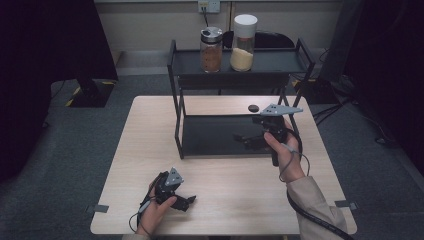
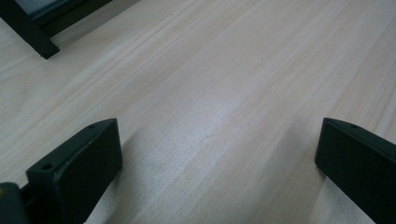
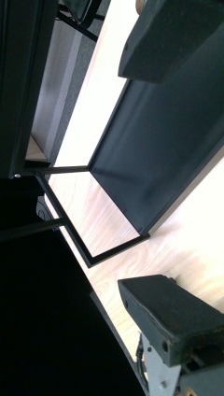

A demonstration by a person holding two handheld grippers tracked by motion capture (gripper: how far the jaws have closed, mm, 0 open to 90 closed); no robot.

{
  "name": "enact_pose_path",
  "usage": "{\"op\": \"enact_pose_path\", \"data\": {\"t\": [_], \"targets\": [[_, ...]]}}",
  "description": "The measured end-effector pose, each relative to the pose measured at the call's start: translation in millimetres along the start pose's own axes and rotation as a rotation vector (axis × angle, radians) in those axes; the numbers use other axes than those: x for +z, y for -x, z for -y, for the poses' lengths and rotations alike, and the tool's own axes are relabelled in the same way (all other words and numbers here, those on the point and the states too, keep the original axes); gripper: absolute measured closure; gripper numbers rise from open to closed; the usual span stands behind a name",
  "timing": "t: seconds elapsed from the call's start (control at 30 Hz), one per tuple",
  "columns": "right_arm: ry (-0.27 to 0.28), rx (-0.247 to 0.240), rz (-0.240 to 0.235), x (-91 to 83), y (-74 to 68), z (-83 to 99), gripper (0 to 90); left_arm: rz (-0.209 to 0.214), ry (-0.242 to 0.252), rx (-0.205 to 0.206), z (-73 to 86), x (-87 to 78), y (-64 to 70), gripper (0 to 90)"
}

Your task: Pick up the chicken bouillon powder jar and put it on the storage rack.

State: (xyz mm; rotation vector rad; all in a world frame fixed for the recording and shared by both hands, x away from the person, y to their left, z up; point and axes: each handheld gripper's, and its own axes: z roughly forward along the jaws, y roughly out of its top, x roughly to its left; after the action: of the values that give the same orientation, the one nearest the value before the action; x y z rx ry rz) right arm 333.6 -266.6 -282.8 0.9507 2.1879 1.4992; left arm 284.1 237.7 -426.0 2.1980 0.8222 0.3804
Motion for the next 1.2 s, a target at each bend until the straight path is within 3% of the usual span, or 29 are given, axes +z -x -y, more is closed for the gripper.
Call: {"op": "enact_pose_path", "data": {"t": [0.4, 1.2], "targets": [[-0.028, -0.014, -0.012, 1.2, 0.7, 25.5, 0.3, 0.000, 0.000, 0.000, -0.1, 0.0, 0.0, 0.0], [-0.072, 0.008, -0.021, -4.0, 15.3, 76.4, 0.1, 0.000, -0.001, 0.000, -0.1, 0.0, -0.1, 0.0]]}}
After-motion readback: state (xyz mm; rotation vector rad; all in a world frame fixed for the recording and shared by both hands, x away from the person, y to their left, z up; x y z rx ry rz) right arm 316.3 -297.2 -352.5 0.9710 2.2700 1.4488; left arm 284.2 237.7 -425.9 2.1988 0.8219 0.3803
